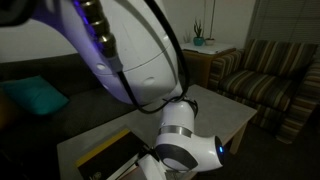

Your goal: Place the lid of the silver container on the table, open the black book, then close the container

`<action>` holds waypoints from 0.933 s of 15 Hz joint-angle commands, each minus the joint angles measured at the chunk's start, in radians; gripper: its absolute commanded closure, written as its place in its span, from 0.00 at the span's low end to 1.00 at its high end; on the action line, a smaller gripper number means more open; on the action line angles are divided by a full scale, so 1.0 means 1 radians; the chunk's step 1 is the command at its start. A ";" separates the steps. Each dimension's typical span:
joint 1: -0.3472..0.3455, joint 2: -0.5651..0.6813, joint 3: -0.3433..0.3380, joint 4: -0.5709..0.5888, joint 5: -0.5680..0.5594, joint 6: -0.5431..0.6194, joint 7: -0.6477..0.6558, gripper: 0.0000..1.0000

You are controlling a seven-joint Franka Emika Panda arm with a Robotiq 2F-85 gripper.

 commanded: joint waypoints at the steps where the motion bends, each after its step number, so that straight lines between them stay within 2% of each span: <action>1: -0.033 0.000 0.014 -0.030 0.024 0.043 -0.008 1.00; 7: -0.061 0.000 0.030 -0.030 0.014 -0.034 -0.037 1.00; 14: -0.061 0.000 0.028 -0.024 0.012 -0.079 -0.068 1.00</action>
